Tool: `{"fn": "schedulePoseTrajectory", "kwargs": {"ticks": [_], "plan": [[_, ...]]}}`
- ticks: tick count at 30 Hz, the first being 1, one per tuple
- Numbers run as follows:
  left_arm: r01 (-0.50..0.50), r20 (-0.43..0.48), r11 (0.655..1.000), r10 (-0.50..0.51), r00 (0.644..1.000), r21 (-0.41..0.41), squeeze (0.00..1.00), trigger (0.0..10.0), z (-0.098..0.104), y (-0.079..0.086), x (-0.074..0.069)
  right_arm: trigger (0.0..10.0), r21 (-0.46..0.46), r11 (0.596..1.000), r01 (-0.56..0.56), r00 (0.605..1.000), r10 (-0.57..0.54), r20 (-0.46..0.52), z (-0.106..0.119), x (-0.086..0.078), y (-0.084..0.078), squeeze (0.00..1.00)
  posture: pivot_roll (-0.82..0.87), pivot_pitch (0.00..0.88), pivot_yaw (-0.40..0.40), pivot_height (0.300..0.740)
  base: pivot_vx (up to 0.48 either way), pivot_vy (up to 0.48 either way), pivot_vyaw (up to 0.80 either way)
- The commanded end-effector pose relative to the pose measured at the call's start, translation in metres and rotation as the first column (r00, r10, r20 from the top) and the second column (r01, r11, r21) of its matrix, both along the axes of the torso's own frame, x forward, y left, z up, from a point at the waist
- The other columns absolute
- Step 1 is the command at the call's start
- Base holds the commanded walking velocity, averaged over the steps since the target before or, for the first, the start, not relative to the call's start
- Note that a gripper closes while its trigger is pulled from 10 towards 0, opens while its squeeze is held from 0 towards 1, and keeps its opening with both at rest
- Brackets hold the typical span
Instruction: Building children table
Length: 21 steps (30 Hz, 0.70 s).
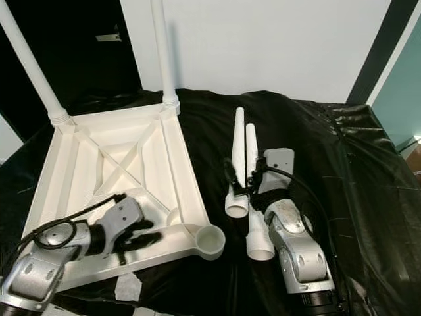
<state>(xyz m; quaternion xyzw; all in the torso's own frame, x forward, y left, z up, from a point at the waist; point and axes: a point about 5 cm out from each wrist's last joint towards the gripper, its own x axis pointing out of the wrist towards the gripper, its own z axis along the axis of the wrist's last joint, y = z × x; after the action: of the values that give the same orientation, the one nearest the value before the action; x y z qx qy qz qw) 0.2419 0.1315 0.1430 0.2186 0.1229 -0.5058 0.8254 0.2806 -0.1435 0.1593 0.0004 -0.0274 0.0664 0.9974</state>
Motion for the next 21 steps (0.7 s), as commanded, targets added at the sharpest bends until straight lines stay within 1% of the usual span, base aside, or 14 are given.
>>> {"fn": "schedulePoseTrajectory", "kwargs": {"ticks": [1, 2, 5, 6, 8, 10, 11, 12, 13, 14, 16, 17, 19, 21], "plan": [[-0.145, 0.127, 0.988, 0.149, 0.981, -0.043, 0.0, 10.0, 0.011, 0.002, 0.009, 10.0, 0.002, 0.998, 0.067, 0.997, -0.067, -0.044, -0.007, 0.0, -0.006, 0.0, 0.02, 0.0, -0.002, 0.74, 0.0, 0.0, 0.0], [-0.145, 0.127, 0.988, 0.149, 0.981, -0.043, 0.0, 10.0, 0.011, 0.002, 0.009, 10.0, 0.002, 0.998, 0.067, 0.997, -0.067, -0.044, -0.007, 0.0, -0.006, 0.0, 0.02, 0.0, -0.002, 0.74, 0.0, 0.0, 0.0], [-0.142, 0.188, 0.979, 0.168, 0.968, -0.146, 0.0, 10.0, 0.026, -0.01, 0.011, 10.0, 0.032, 0.988, 0.149, 0.98, -0.144, -0.137, -0.015, 0.002, -0.009, 0.0, 0.02, 0.0, 0.0, 0.74, 0.0, 0.0, 0.0], [-0.142, 0.188, 0.979, 0.168, 0.968, -0.146, 0.0, 10.0, 0.026, -0.01, 0.011, 10.0, 0.032, 0.988, 0.149, 0.98, -0.144, -0.137, -0.015, 0.002, -0.009, 0.0, 0.02, 0.0, 0.0, 0.74, 0.0, 0.0, 0.0], [-0.137, 0.199, 0.976, 0.171, 0.965, -0.171, 0.0, 10.0, 0.031, -0.014, 0.012, 10.0, 0.039, 0.985, 0.169, 0.974, -0.161, -0.162, -0.016, 0.003, -0.011, 0.0, 0.01, 0.0, 0.001, 0.74, 0.0, 0.0, 0.0], [-0.152, 0.19, 0.965, 0.194, 0.963, -0.213, 0.0, 10.0, 0.035, -0.018, 0.013, 10.0, 0.052, 0.98, 0.194, 0.961, -0.179, -0.211, -0.02, 0.005, -0.013, 0.0, 0.01, 0.0, 0.0, 0.74, 0.0, 0.0, 0.0], [-0.152, 0.19, 0.965, 0.194, 0.963, -0.213, 0.0, 10.0, 0.035, -0.018, 0.013, 10.0, 0.052, 0.98, 0.194, 0.961, -0.179, -0.211, -0.02, 0.005, -0.013, 0.0, 0.01, 0.0, 0.0, 0.74, 0.0, 0.0, 0.0], [-0.161, 0.165, 0.946, 0.213, 0.963, -0.28, 0.0, 10.0, 0.041, -0.023, 0.016, 10.0, 0.066, 0.973, 0.221, 0.947, -0.198, -0.253, -0.023, 0.006, -0.014, 0.0, 0.01, 0.0, -0.001, 0.74, 0.0, 0.0, 0.0], [-0.161, 0.165, 0.946, 0.213, 0.963, -0.28, 0.0, 10.0, 0.041, -0.023, 0.016, 10.0, 0.066, 0.973, 0.221, 0.947, -0.198, -0.253, -0.023, 0.006, -0.014, 0.0, 0.01, 0.0, -0.001, 0.74, 0.0, 0.0, 0.0], [-0.163, 0.151, 0.938, 0.217, 0.965, -0.306, 0.0, 10.0, 0.043, -0.025, 0.016, 10.0, 0.069, 0.971, 0.229, 0.943, -0.204, -0.262, -0.024, 0.007, -0.015, 0.0, 0.01, 0.0, -0.001, 0.74, 0.0, 0.0, 0.0], [-0.162, 0.137, 0.925, 0.22, 0.966, -0.344, 0.0, 10.0, 0.047, -0.029, 0.018, 10.0, 0.097, 0.967, 0.234, 0.931, -0.194, -0.309, -0.026, 0.008, -0.012, 0.0, 0.01, 0.0, -0.004, 0.74, 0.0, 0.0, 0.0], [-0.162, 0.137, 0.925, 0.22, 0.966, -0.344, 0.0, 10.0, 0.047, -0.029, 0.018, 10.0, 0.097, 0.967, 0.234, 0.931, -0.194, -0.309, -0.026, 0.008, -0.012, 0.0, 0.01, 0.0, -0.004, 0.74, 0.0, 0.0, 0.0], [-0.155, 0.135, 0.92, 0.215, 0.967, -0.359, 0.0, 10.0, 0.049, -0.031, 0.018, 10.0, 0.115, 0.965, 0.237, 0.921, -0.185, -0.343, -0.027, 0.009, -0.011, 0.0, 0.01, 0.0, -0.004, 0.74, 0.0, 0.0, 0.0], [-0.148, 0.154, 0.919, 0.217, 0.964, -0.365, 0.0, 10.0, 0.052, -0.032, 0.019, 10.0, 0.118, 0.959, 0.256, 0.893, -0.188, -0.41, -0.031, 0.009, -0.01, 0.0, 0.01, 0.0, -0.004, 0.74, 0.0, 0.0, 0.0]]}}
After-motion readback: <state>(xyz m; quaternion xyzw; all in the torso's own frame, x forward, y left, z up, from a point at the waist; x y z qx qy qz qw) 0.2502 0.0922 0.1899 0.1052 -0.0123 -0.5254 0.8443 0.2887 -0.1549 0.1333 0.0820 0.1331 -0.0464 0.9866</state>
